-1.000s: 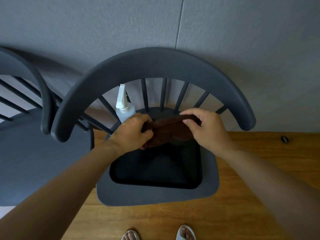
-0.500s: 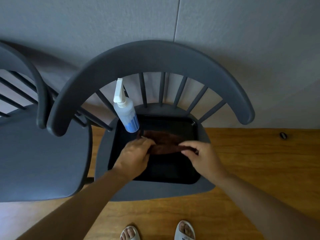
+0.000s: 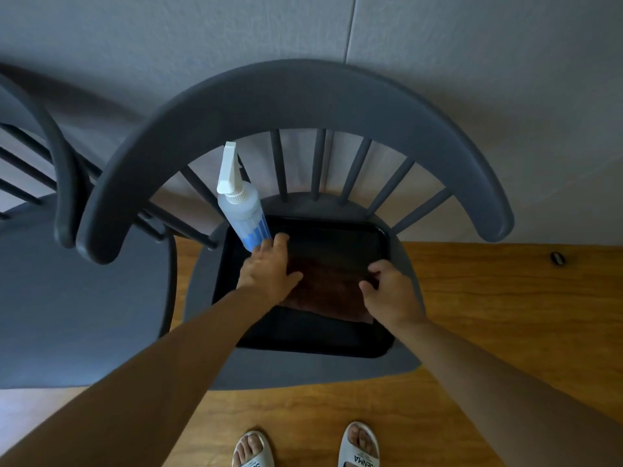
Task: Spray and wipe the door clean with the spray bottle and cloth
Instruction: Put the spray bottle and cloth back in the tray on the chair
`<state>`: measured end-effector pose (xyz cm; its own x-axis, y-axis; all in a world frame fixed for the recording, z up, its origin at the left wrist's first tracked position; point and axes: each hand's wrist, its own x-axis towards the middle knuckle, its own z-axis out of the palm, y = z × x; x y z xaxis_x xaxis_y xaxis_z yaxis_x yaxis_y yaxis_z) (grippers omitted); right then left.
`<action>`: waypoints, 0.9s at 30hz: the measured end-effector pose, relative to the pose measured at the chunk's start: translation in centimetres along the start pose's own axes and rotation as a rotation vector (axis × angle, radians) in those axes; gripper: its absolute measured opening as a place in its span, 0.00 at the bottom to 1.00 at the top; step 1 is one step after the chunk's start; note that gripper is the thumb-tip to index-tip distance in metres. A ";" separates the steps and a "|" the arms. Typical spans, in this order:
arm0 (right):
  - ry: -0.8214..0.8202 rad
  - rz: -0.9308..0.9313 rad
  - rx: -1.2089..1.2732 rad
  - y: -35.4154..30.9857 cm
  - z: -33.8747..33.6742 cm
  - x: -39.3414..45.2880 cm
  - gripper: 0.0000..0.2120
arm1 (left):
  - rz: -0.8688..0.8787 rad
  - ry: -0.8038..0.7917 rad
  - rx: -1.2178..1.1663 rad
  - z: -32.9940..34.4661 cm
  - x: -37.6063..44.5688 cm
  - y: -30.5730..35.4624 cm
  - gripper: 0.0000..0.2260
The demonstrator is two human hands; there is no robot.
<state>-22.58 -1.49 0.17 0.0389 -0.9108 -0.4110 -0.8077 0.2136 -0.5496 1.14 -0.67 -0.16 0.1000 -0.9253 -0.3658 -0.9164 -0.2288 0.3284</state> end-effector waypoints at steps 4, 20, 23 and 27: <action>0.027 -0.387 -0.393 0.8 0.8 -1.4 0.15 | 0.186 0.165 0.318 1.1 -1.8 -0.1 0.24; -0.100 0.001 -0.298 0.0 2.5 0.2 0.24 | -0.458 0.030 -0.298 3.0 -1.5 1.9 0.34; -0.177 0.094 -0.259 -0.4 2.0 1.5 0.21 | -0.498 -0.042 -0.413 3.0 -0.4 1.7 0.29; -0.221 0.019 -0.275 -0.3 1.6 2.1 0.15 | -0.447 -0.142 -0.537 2.9 0.1 1.2 0.14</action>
<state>-21.33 -2.86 -1.68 0.1243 -0.8026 -0.5834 -0.9364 0.0996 -0.3365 -1.10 -0.14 -2.28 0.3373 -0.6679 -0.6634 -0.4783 -0.7286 0.4903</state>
